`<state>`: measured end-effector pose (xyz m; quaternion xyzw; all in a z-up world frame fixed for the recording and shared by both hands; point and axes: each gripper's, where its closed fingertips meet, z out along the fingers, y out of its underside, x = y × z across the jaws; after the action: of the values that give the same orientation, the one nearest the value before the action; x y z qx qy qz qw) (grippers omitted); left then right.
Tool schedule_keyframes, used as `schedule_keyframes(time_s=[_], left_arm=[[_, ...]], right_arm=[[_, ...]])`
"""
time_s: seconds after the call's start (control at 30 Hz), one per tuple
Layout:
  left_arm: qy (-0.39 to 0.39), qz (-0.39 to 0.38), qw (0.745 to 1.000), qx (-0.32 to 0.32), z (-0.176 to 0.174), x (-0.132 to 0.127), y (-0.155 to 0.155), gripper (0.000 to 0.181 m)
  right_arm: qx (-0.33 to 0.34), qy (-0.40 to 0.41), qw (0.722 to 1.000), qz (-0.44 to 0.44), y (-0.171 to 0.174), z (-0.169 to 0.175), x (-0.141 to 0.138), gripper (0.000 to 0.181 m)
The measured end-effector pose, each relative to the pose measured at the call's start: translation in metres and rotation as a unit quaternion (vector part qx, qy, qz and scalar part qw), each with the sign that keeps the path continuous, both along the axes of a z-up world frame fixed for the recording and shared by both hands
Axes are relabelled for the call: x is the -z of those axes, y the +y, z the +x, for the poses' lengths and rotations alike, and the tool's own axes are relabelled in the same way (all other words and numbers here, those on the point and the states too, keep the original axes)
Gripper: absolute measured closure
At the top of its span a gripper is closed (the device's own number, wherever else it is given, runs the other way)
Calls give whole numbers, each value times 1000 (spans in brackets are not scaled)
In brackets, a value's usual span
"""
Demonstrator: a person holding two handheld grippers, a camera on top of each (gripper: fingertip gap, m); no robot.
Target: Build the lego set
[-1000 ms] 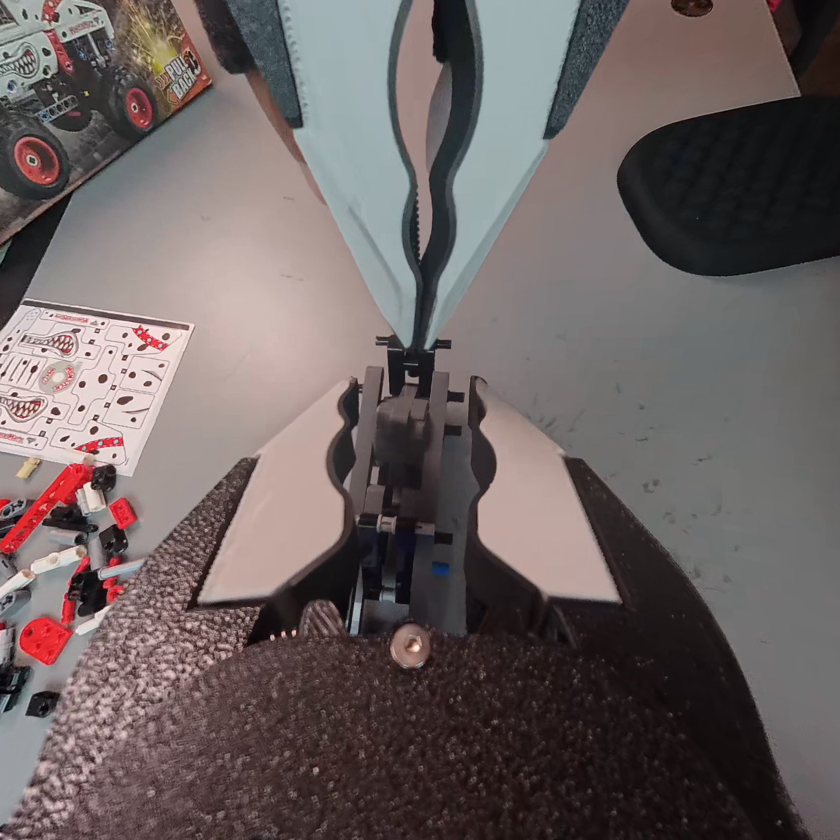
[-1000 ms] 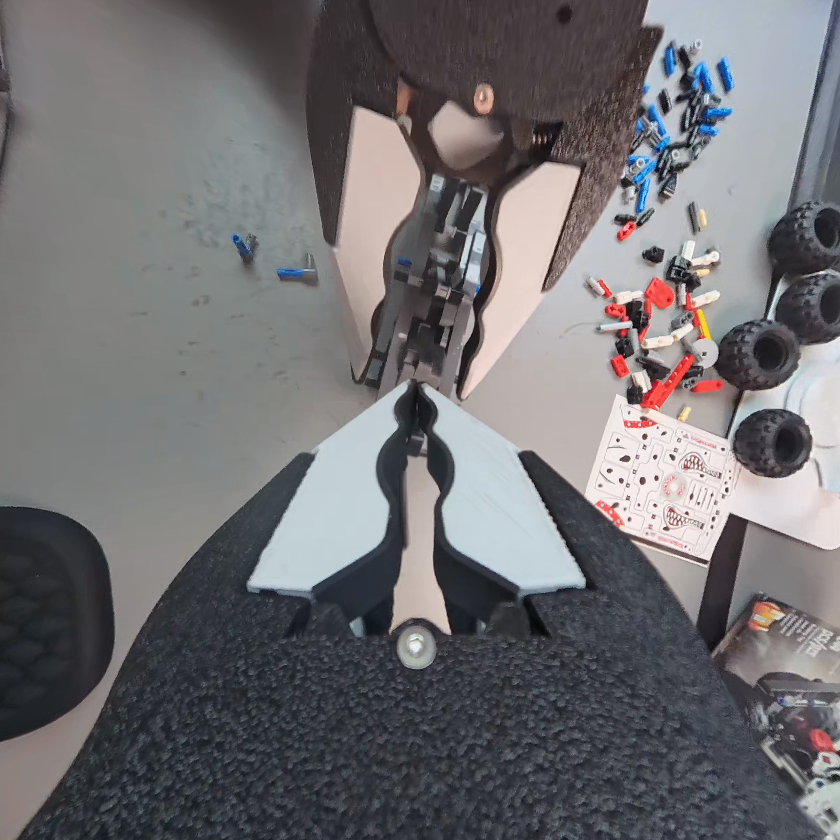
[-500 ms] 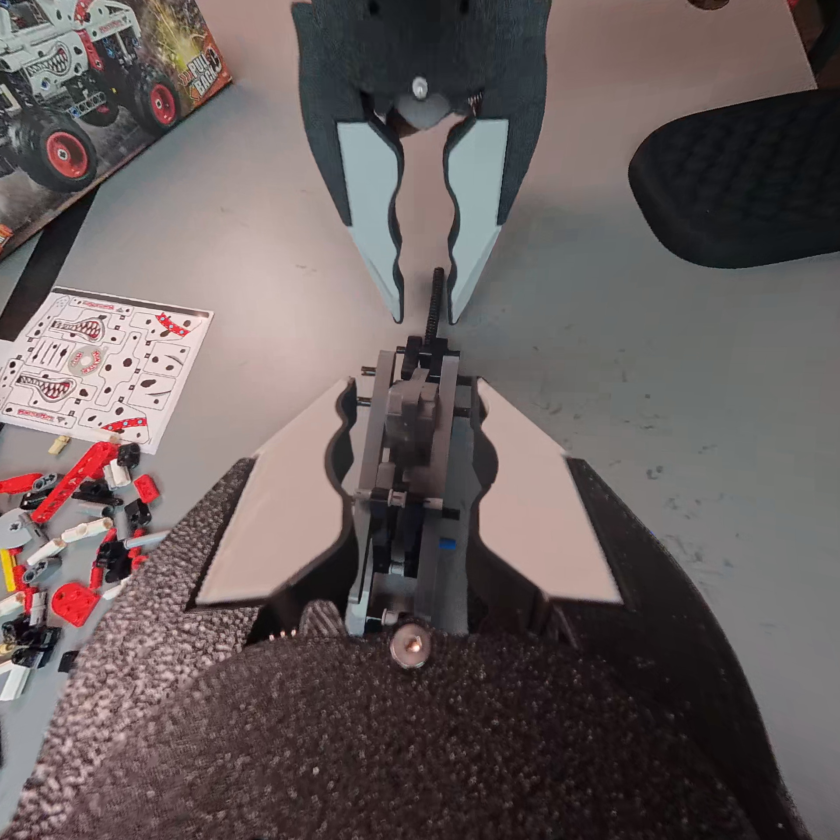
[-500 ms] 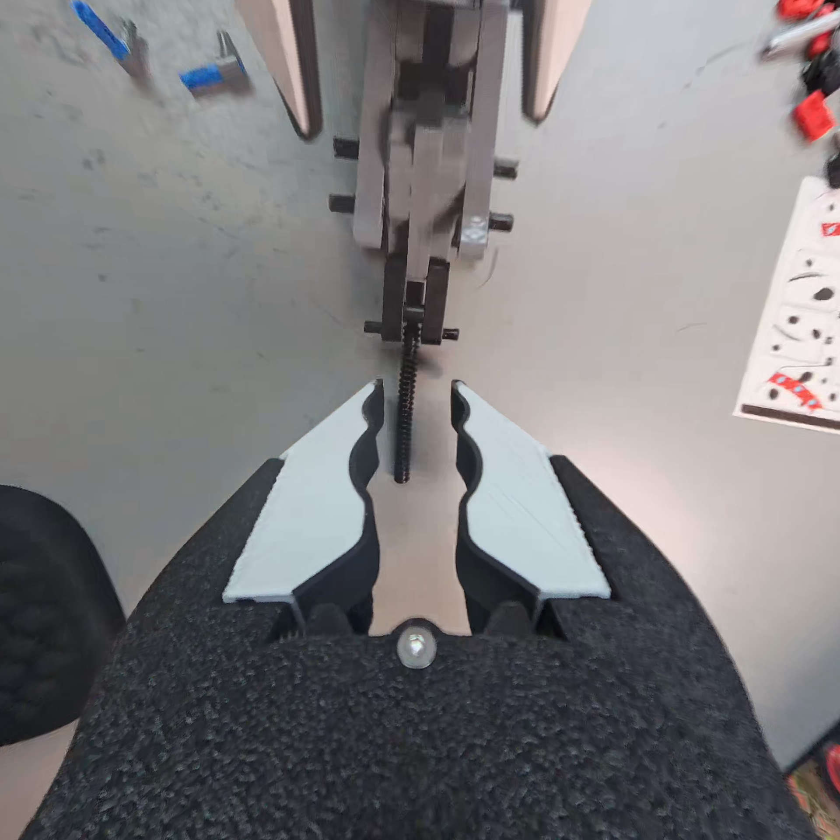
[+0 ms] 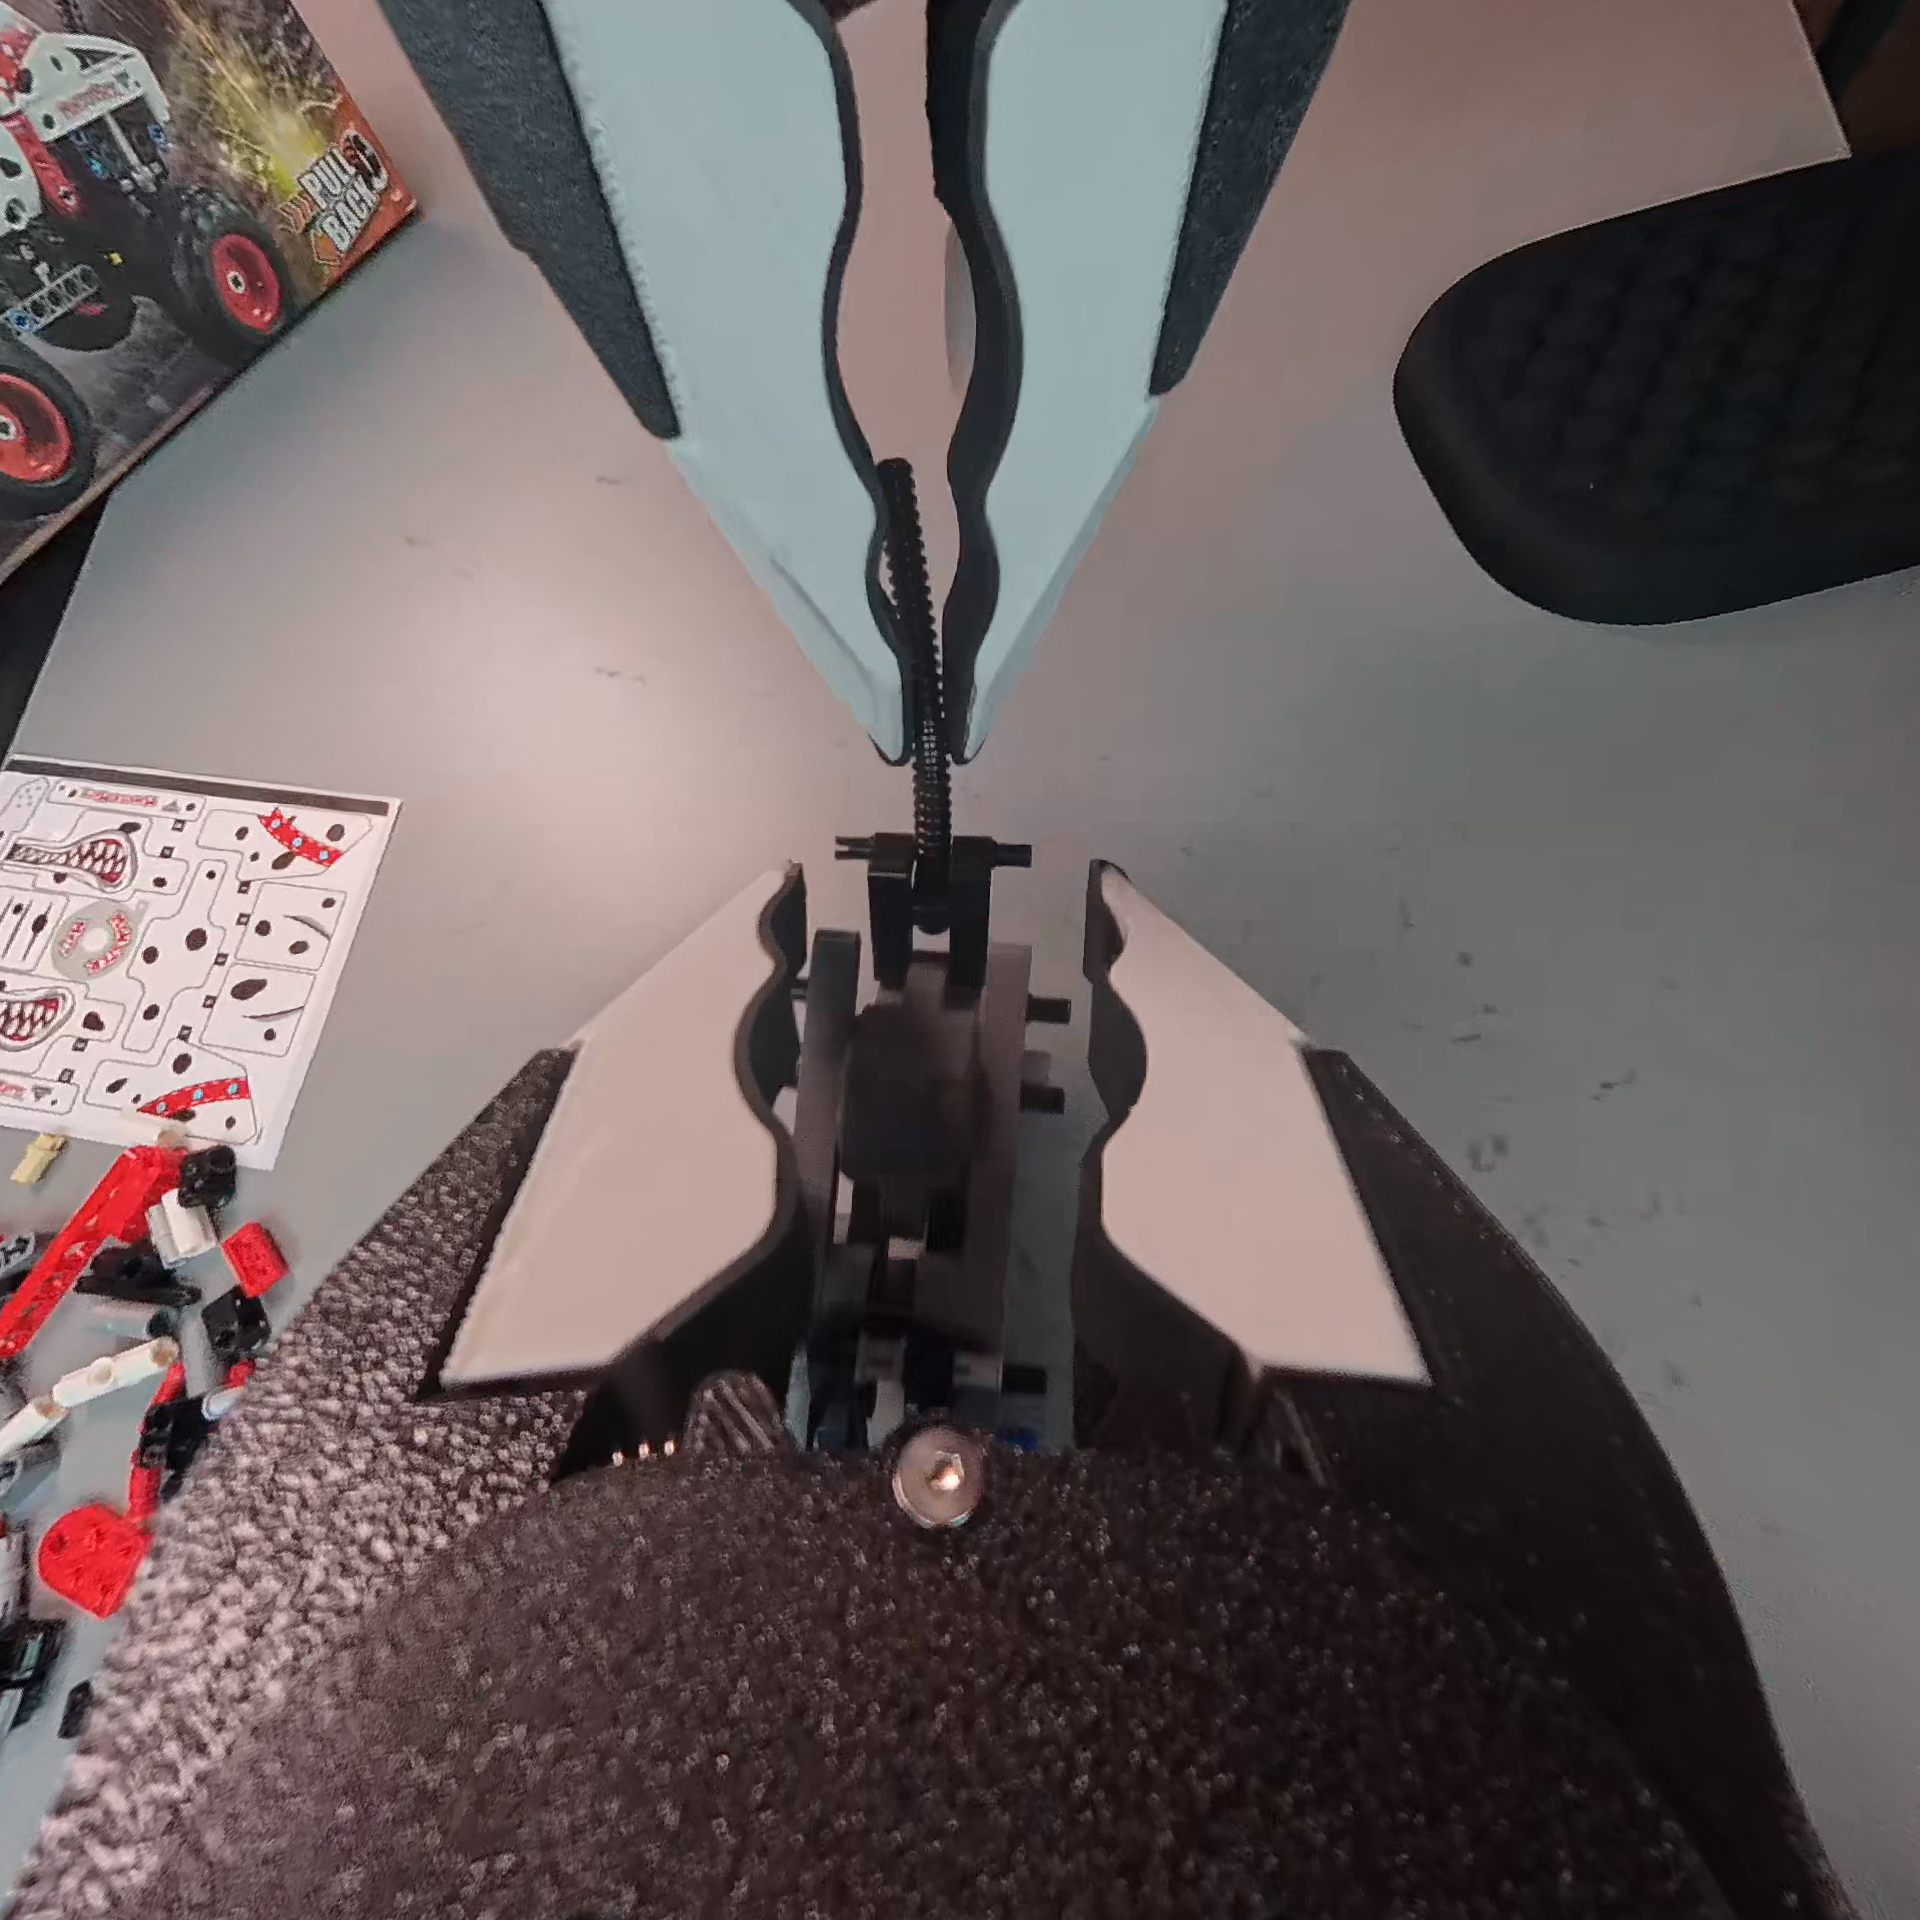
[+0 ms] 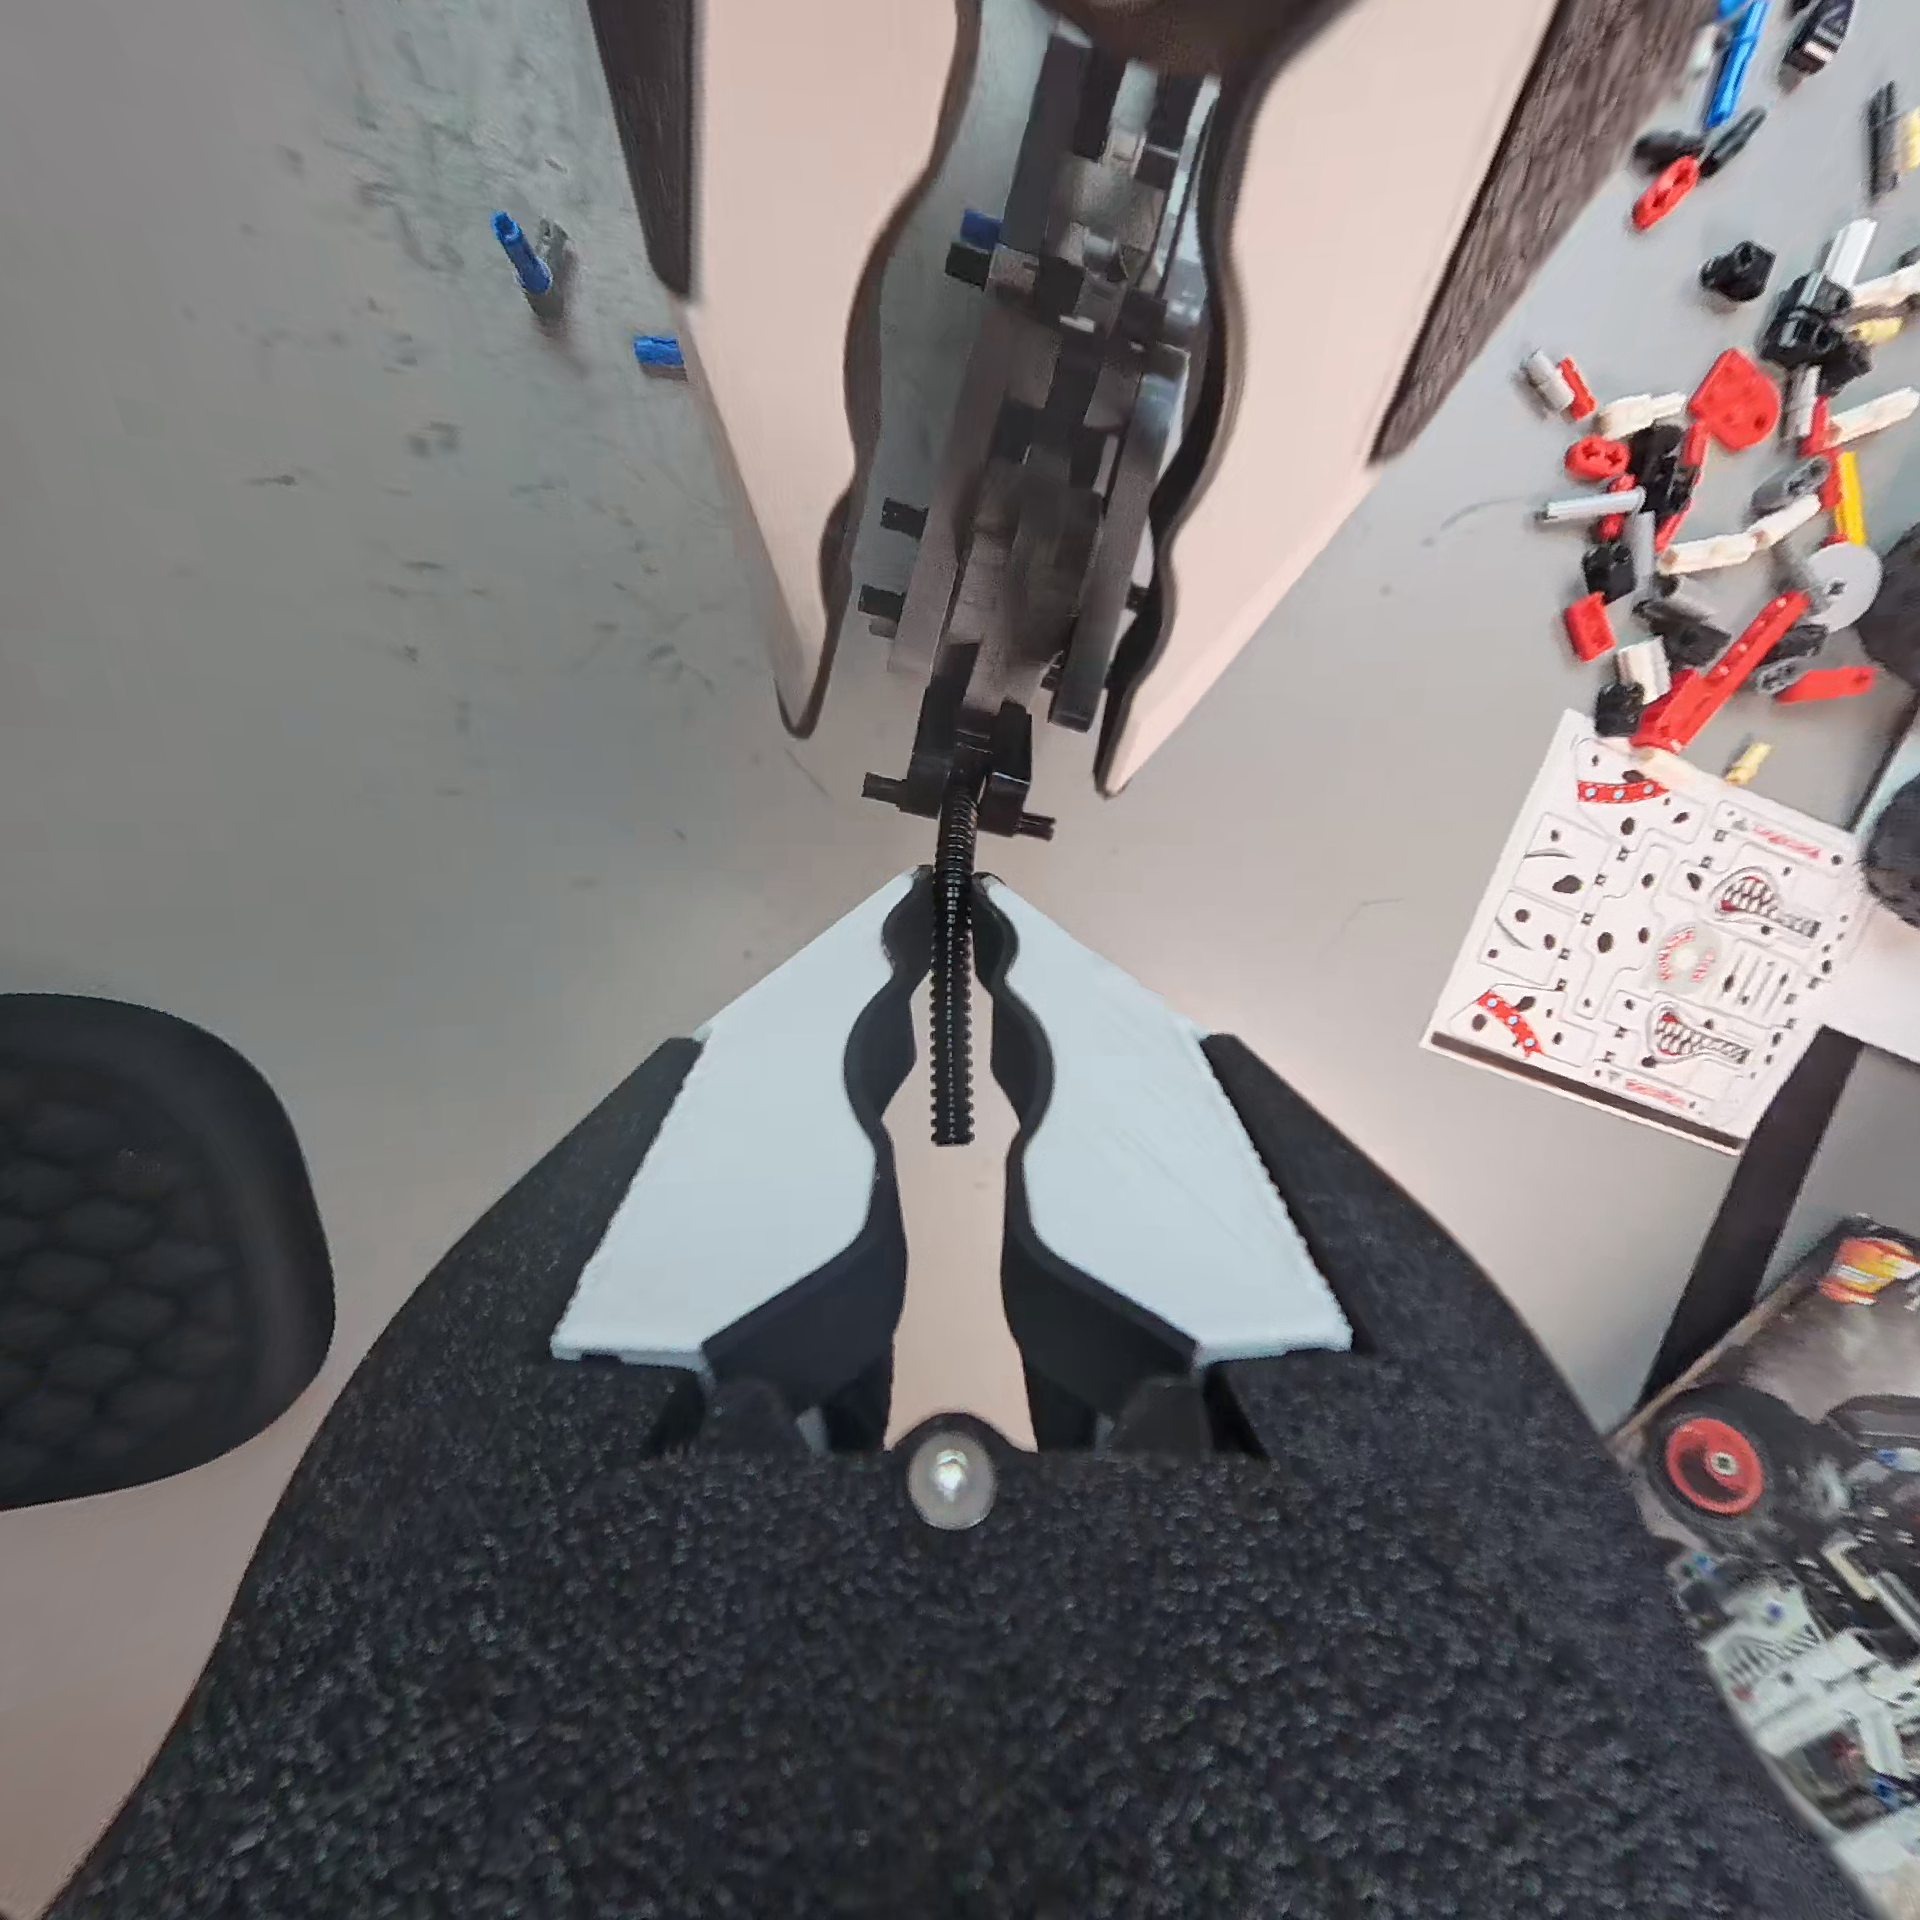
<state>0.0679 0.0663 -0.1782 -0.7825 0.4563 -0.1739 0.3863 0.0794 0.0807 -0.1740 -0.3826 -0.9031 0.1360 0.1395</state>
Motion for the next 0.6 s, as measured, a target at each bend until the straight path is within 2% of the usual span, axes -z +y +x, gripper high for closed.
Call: schedule_keyframes(time_s=[0.2, 0.4, 0.5, 0.6], left_arm=[[18, 4, 1000, 10, 10, 10, 7, 128], [9, 12, 1000, 15, 11, 10, 6, 129], [-27, 22, 999, 30, 15, -1, 3, 155], [-50, 21, 998, 33, 16, -7, 4, 160]], right_arm=[[-31, -9, 999, 41, -9, -7, -8, 176], [-28, 22, 999, 32, -14, -15, -12, 176], [-23, 34, 999, 21, -16, -12, -15, 175], [-16, 35, 999, 26, -16, -11, -15, 175]])
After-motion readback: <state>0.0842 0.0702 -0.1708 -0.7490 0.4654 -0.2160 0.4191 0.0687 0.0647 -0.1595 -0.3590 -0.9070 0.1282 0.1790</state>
